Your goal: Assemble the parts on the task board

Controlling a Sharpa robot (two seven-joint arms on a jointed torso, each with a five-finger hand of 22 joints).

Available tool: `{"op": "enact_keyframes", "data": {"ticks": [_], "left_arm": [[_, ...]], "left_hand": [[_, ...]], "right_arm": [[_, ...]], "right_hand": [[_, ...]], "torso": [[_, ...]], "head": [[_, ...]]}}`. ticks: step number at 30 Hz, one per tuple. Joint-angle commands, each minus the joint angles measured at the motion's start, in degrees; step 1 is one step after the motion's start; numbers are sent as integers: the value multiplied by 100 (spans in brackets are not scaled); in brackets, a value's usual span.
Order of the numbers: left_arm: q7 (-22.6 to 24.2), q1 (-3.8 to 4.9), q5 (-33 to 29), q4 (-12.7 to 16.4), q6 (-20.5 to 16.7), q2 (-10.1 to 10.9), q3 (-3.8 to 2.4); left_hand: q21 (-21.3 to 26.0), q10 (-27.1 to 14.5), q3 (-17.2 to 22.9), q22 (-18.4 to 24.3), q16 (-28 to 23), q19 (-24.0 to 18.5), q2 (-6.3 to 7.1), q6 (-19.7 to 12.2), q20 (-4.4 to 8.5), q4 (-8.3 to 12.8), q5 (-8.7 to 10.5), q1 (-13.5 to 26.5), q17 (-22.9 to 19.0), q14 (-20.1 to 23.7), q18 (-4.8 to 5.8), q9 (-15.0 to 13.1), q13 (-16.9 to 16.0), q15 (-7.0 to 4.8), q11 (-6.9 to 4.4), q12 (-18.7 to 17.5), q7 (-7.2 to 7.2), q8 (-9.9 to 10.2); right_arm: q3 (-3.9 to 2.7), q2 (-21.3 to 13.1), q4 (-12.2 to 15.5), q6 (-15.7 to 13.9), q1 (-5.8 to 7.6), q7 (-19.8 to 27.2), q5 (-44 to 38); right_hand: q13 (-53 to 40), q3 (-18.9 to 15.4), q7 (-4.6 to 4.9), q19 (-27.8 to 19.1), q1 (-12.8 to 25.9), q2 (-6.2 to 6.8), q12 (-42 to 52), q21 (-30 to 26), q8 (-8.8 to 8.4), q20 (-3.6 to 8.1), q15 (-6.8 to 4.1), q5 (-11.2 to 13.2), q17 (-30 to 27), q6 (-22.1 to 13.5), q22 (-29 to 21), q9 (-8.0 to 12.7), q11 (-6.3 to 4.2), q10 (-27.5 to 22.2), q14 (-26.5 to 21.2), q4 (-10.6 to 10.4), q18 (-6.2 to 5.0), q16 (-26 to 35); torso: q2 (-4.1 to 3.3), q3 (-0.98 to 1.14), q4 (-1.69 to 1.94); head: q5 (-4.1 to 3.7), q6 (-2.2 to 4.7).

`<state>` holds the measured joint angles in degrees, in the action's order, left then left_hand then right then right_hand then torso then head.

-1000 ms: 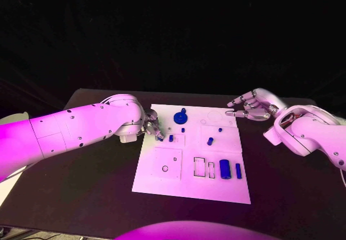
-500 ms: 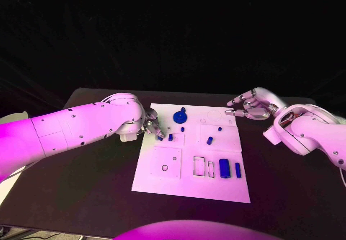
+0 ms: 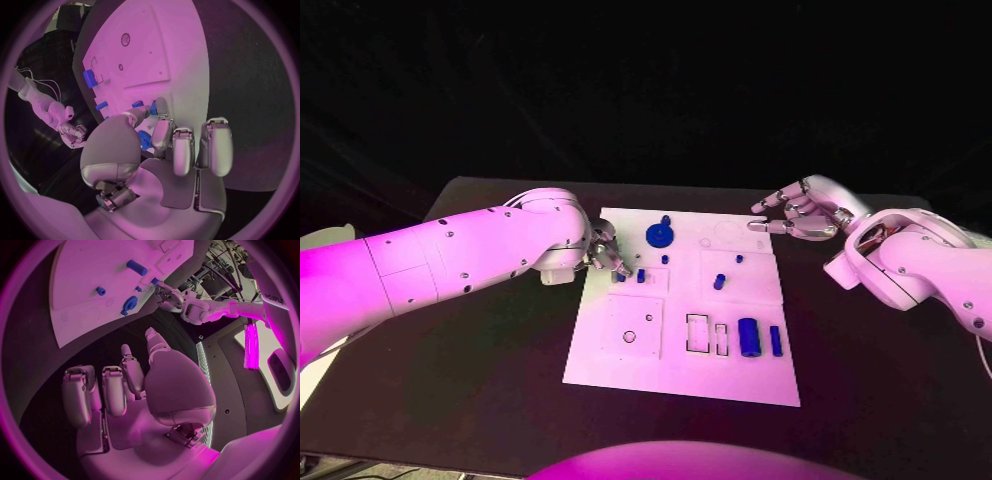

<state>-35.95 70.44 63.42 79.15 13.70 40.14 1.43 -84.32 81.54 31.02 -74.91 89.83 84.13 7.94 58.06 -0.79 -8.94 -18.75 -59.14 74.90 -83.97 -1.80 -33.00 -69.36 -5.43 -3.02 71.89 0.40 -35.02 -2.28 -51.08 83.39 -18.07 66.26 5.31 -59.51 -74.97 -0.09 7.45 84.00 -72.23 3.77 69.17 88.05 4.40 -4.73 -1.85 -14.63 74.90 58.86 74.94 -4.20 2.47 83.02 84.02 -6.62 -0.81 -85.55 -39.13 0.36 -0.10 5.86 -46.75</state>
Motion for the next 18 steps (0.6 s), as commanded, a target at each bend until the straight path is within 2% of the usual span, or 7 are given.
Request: {"op": "enact_keyframes", "data": {"ticks": [1,9,16,18], "left_arm": [[-70,-33,59,-16,176,-12,24],[-83,-32,104,-56,201,-8,24],[-89,-32,127,-67,220,3,24],[-88,-32,131,-67,196,6,24]], "left_hand": [[-34,41,-42,-961,17,379,-2,28,38,0,23,70,1510,-603,26,9,-10,-40,1,42,34,25],[-45,47,-79,-973,17,383,2,36,39,-10,23,81,1510,-603,29,17,-25,-42,-1,53,31,27],[-94,68,-336,-1028,17,403,119,86,41,-77,21,153,1510,-603,44,54,-63,-47,-12,78,15,22],[-107,71,-486,-1044,17,409,170,108,40,-154,24,225,1510,-603,48,70,-67,-47,-12,77,16,17]], "right_arm": [[0,7,6,88,-3,13,-6],[0,3,9,90,-3,12,-6],[0,-3,12,89,-3,12,-6],[0,-4,12,87,-3,12,-6]], "right_hand": [[-311,-19,-8,342,-36,-25,-29,-24,12,19,16,-26,649,-4,1083,-5,-7,-27,416,12,-25,25],[-311,-19,-8,342,-36,-25,-29,-24,12,19,16,-26,649,-4,1083,-5,-7,-27,416,12,-25,25],[-311,-19,-8,342,-36,-25,-29,-24,12,19,16,-26,649,-4,1083,-5,-7,-27,416,12,-25,25],[-312,-21,-7,343,-38,-26,-28,-23,12,19,16,-26,649,-5,1084,-4,-7,-27,416,13,-24,26]], "torso": [[-2,3,-2],[1,2,-1],[-2,0,-3],[2,1,-2]], "head": [[8,0],[12,-4],[12,-6],[10,-5]]}}
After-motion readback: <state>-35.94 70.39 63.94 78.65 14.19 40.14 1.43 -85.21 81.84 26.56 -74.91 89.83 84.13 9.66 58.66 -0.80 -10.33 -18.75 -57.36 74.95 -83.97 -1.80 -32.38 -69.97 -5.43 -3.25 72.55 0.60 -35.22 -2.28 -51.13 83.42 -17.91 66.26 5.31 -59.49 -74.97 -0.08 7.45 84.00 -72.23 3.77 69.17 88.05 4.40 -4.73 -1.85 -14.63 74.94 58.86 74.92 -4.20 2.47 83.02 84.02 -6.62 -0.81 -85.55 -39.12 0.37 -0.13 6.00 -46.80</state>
